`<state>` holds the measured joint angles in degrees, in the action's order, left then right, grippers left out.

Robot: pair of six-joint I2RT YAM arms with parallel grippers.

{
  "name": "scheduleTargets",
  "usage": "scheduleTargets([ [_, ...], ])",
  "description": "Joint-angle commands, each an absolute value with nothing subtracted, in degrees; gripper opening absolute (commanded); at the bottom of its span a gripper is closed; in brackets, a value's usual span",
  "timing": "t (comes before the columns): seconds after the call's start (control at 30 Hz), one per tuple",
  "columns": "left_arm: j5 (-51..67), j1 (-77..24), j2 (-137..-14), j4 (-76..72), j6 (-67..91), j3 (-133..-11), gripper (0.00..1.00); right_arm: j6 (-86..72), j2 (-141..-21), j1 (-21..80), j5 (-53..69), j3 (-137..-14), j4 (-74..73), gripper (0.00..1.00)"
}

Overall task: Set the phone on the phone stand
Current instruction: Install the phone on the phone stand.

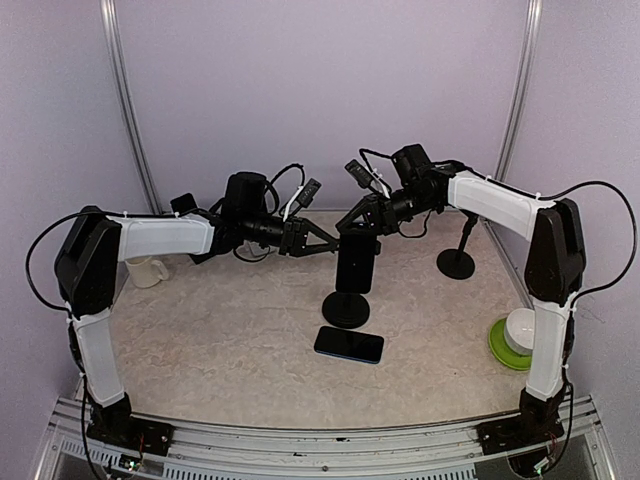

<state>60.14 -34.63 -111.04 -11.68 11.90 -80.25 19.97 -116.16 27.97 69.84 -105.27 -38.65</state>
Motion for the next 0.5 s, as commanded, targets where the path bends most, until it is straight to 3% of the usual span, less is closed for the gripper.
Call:
scheduleTargets([
  [0.0,62.5,-32.1,-111.0,-13.2,10.9,-82.3,0.15,21.1,-118.3,26.5,66.6,-105.4,-43.4,0.0],
  [0.17,62.7,-32.1,-111.0,-13.2,10.9,-82.3,0.18,21.1,-118.4,26.7,66.5,-105.6,-43.5,0.0],
  [0.47,62.4,-32.1,-110.9,-13.0,10.9,-82.0,0.33,21.1,-118.5,27.0,66.3,-105.9,-43.6,0.0],
])
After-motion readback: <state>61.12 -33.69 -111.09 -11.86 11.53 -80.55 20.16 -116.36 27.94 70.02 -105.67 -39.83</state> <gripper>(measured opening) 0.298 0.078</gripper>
